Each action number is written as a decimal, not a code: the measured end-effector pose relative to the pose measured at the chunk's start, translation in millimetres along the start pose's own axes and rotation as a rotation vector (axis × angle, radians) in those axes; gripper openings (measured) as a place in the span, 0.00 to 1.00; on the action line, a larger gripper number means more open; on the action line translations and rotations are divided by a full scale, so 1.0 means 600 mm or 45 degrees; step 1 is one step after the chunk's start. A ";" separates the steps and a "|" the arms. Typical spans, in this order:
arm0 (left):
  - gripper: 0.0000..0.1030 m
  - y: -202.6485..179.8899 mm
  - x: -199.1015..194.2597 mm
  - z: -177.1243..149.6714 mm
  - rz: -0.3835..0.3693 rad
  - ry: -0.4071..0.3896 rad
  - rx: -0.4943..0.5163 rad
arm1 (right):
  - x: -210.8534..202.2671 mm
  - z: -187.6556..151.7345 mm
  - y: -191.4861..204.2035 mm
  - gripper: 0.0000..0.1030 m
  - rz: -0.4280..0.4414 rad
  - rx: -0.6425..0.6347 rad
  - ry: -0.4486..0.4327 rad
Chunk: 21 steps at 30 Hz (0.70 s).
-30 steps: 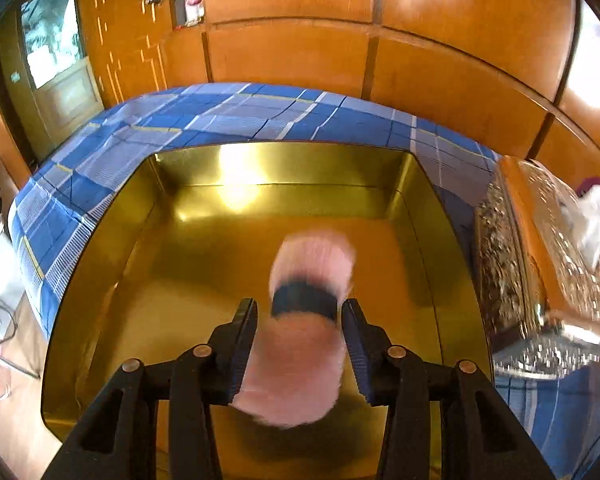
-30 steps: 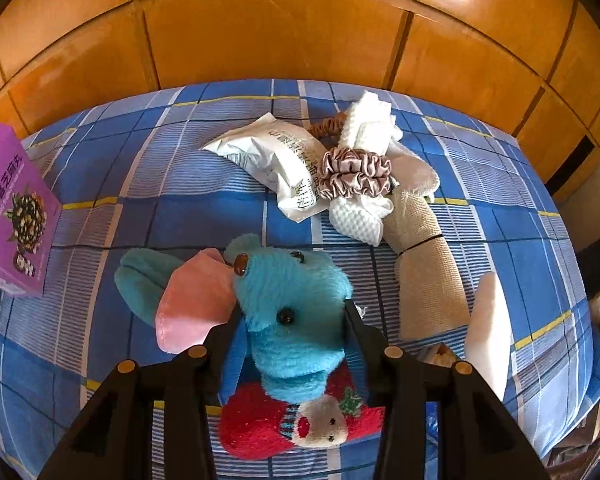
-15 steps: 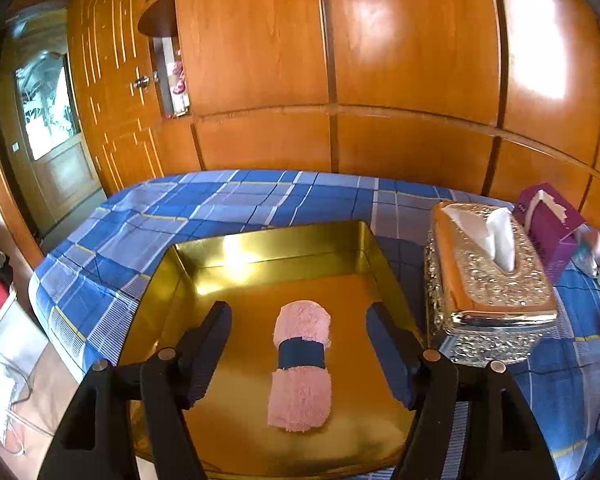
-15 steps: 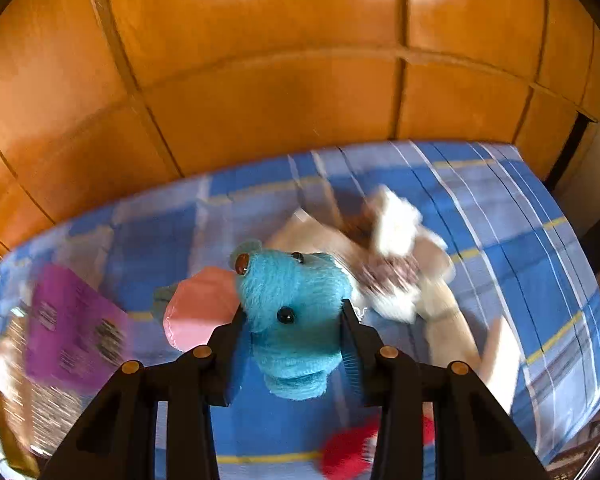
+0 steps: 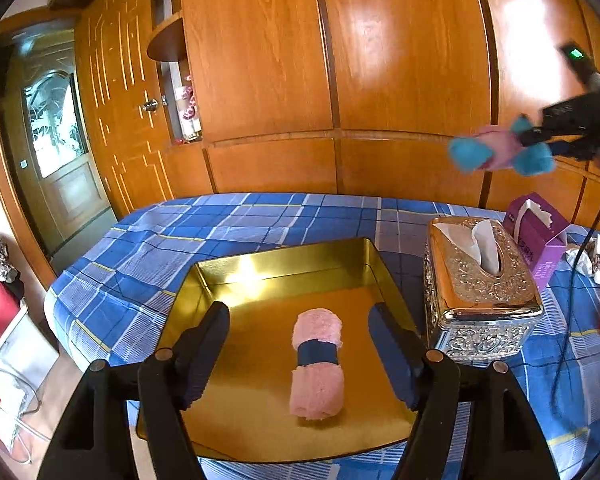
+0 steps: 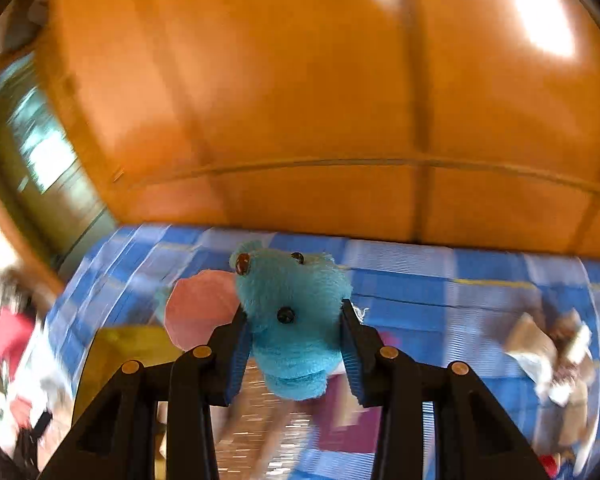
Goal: Organize soft objects
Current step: 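Grasp the blue plush elephant with the right tool and drop it into the gold tray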
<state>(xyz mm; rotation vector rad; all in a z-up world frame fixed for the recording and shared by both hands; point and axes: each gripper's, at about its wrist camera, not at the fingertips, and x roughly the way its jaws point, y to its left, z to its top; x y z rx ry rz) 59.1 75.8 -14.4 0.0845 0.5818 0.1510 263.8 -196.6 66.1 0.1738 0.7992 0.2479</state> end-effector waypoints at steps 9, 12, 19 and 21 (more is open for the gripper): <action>0.72 0.025 -0.012 -0.004 0.034 -0.020 -0.023 | 0.067 -0.061 0.219 0.39 0.224 -0.359 0.163; 0.73 0.031 -0.013 -0.005 0.041 -0.023 -0.027 | 0.099 -0.098 0.249 0.40 0.245 -0.439 0.254; 0.75 0.035 -0.016 -0.008 0.046 -0.027 -0.038 | 0.165 -0.190 0.307 0.58 0.224 -0.577 0.415; 0.77 0.035 -0.018 -0.008 0.050 -0.031 -0.036 | 0.169 -0.203 0.317 0.63 0.208 -0.587 0.400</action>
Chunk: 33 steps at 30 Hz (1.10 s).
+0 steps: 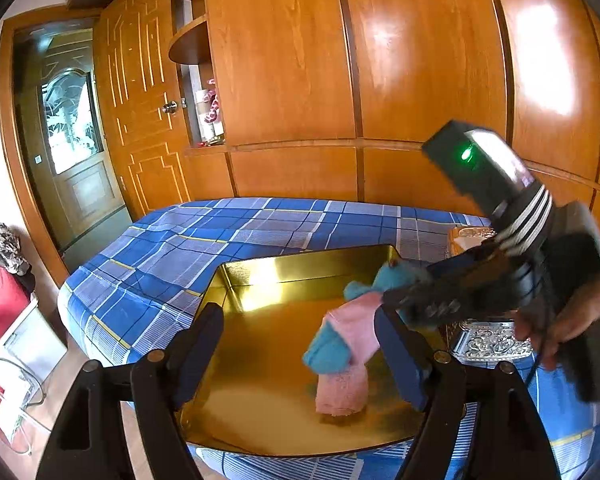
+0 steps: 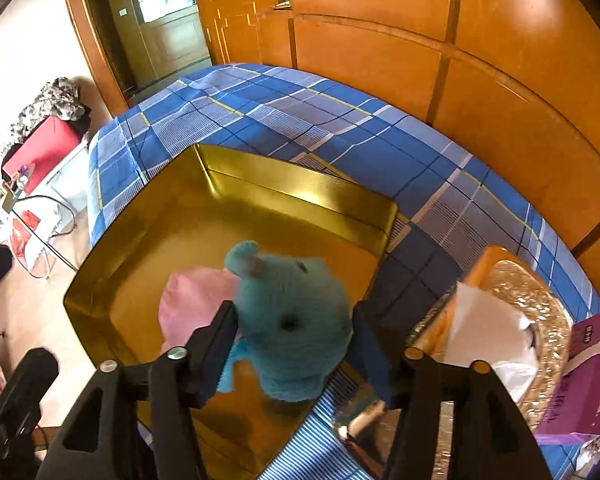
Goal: Organize soft objects
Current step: 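Grasp the blue plush elephant with the right tool and drop it into the gold tray, then grasp the red Santa sock with the left tool while the right tool grasps the white sponge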
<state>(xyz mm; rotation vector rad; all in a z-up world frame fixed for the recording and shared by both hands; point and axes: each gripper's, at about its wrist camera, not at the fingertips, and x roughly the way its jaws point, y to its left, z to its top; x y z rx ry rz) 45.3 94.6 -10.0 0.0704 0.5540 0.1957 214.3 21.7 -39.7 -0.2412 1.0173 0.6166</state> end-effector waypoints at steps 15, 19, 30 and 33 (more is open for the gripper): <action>0.83 -0.011 -0.023 0.004 0.006 -0.062 0.041 | -0.111 -0.025 -0.027 0.71 -0.133 0.118 -0.257; 0.83 -0.024 -0.030 0.005 -0.020 -0.071 0.059 | -0.146 -0.052 -0.046 0.71 -0.192 0.156 -0.314; 0.83 -0.080 -0.043 0.015 -0.132 -0.088 0.127 | -0.238 -0.151 -0.129 0.71 -0.358 0.310 -0.422; 0.83 -0.108 -0.049 0.017 -0.161 -0.106 0.180 | -0.255 -0.188 -0.160 0.71 -0.399 0.379 -0.419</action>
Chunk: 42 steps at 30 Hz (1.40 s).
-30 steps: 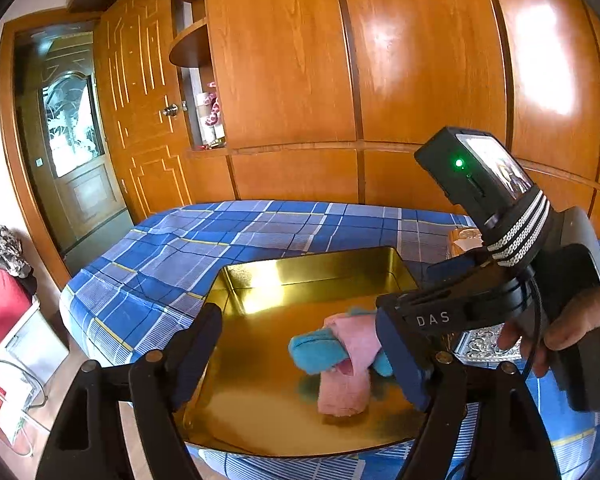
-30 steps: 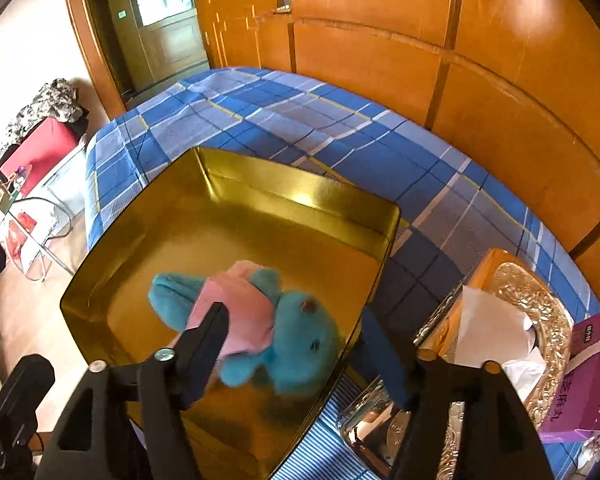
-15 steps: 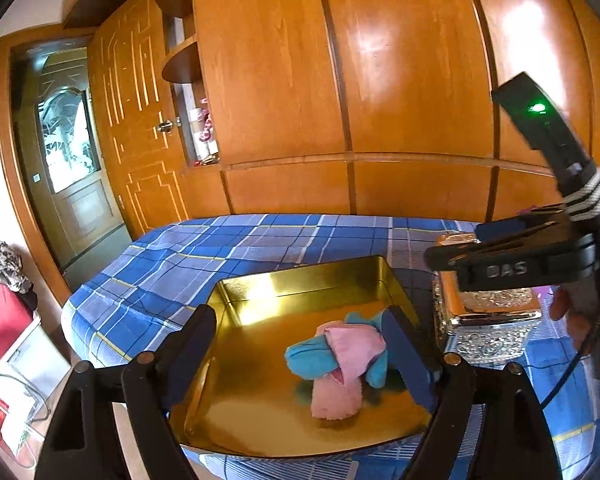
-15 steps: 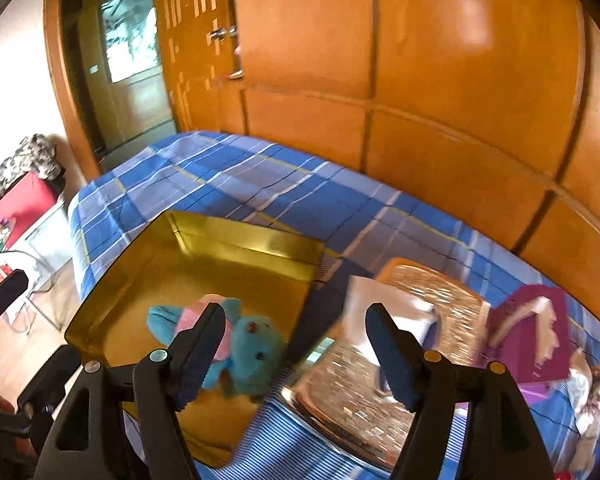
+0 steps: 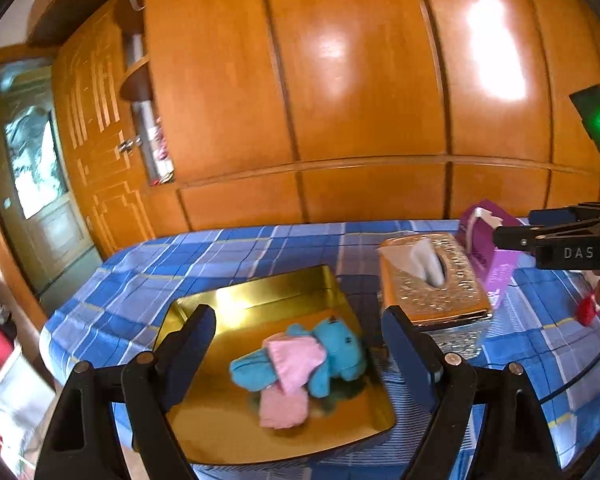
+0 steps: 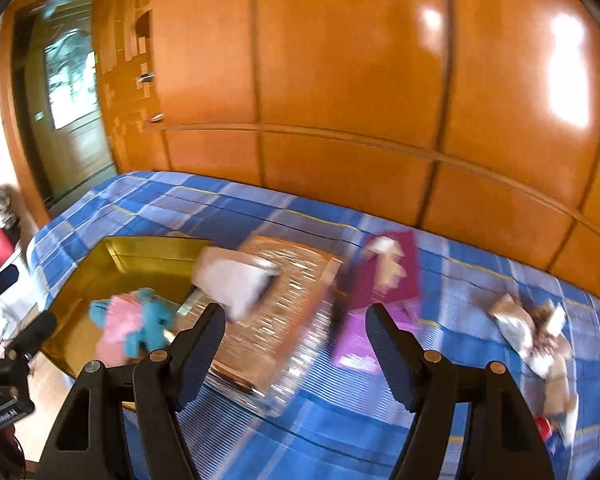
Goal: Organize soft objects
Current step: 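Grasp the red Santa sock with the left tool while the right tool grasps the white sponge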
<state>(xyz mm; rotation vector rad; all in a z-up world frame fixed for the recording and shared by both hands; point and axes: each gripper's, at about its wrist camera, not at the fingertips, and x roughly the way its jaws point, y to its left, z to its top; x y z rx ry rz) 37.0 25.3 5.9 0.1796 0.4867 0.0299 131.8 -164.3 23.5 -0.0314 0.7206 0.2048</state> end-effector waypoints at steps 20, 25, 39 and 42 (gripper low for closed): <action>0.83 -0.301 0.006 0.069 -0.544 -0.065 0.428 | -0.151 -0.131 -0.309 0.71 -0.680 0.374 0.025; 0.83 -0.406 0.026 0.059 -0.714 -0.006 0.568 | -0.202 -0.173 -0.382 0.71 -0.814 0.545 0.037; 0.83 -0.669 0.075 0.000 -0.987 0.166 0.854 | -0.249 -0.257 -0.498 0.72 -0.831 0.792 0.085; 0.83 -0.707 0.095 -0.009 -1.000 0.208 0.880 | -0.246 -0.268 -0.517 0.72 -0.812 0.835 0.101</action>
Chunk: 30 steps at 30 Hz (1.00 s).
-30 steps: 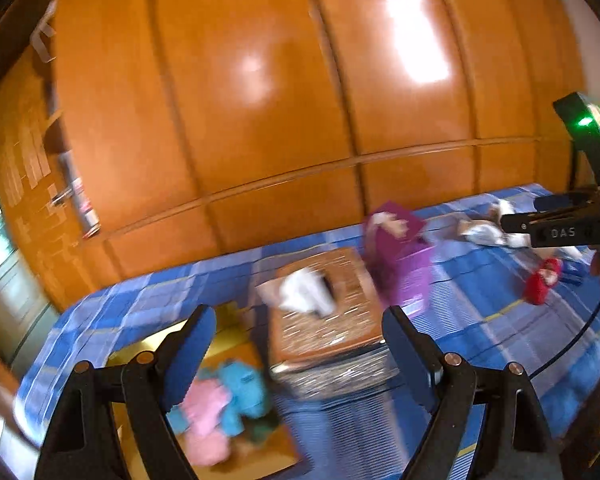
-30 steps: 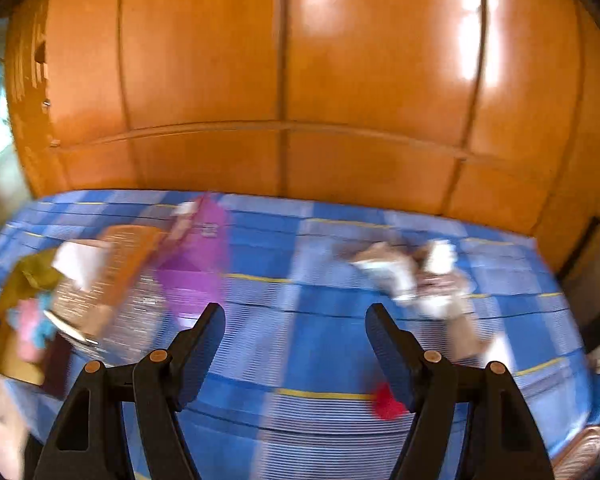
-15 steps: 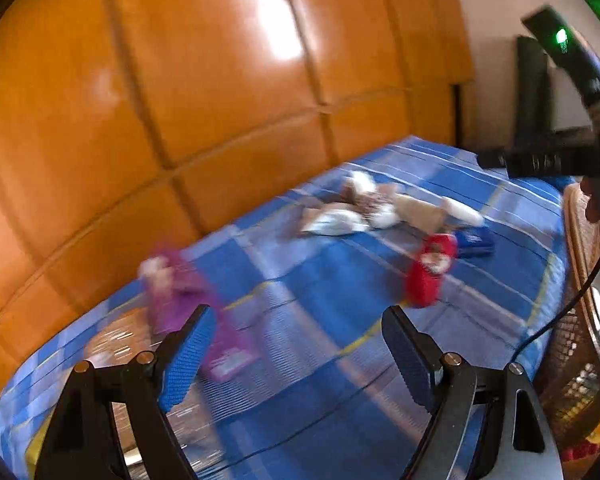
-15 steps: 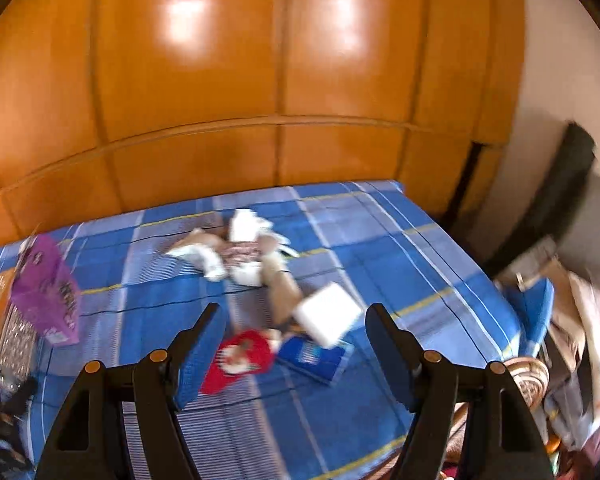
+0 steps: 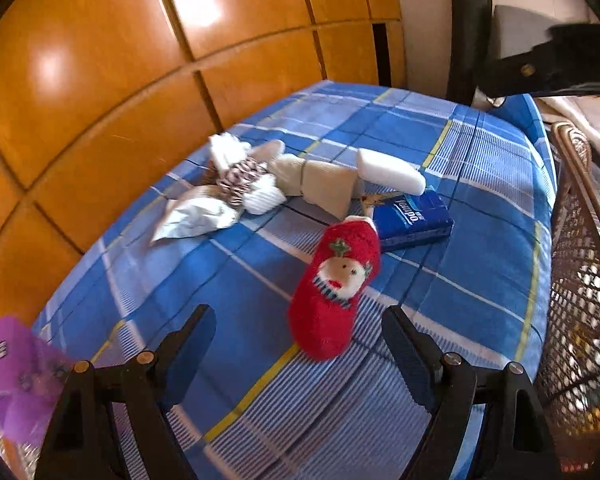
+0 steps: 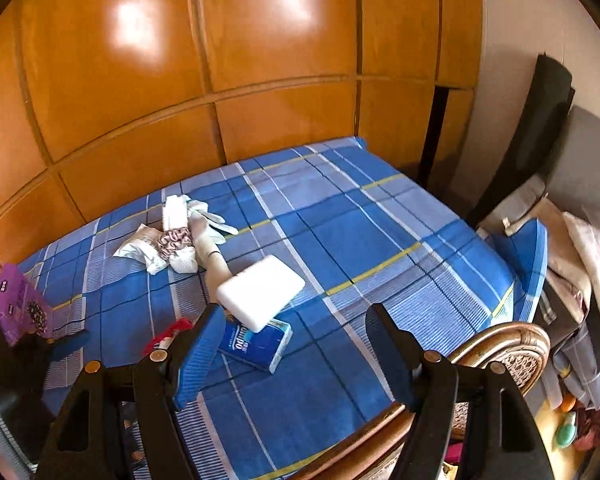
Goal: Organize soft objects
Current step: 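Grasp the red Santa sock with the left tool while the right tool grasps the white sponge, then carry the red Santa sock with the left tool into the gold tray and release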
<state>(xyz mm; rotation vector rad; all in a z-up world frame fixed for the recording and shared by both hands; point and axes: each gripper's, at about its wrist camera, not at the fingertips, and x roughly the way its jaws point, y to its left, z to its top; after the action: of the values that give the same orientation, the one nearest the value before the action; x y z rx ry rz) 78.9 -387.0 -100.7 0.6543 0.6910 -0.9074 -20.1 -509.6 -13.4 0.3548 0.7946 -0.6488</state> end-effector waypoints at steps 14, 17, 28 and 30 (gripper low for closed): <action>0.23 0.013 0.078 -0.011 -0.185 0.125 -0.181 | 0.152 0.055 -0.026 0.80 0.208 0.324 0.335; 0.23 0.023 0.060 -0.039 -0.171 0.123 -0.215 | 0.208 0.059 -0.026 0.81 0.172 0.437 0.419; 0.23 0.028 0.025 -0.101 -0.100 0.104 -0.249 | 0.291 0.030 -0.001 0.56 0.149 0.494 0.544; 0.21 0.032 0.020 -0.100 -0.103 0.104 -0.258 | 0.290 0.027 -0.001 0.55 0.147 0.495 0.542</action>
<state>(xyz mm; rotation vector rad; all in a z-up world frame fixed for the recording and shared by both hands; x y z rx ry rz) 85.3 -338.4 -142.4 0.4875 0.8759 -0.8748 79.1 -588.3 -133.6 0.9085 1.0427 -0.6262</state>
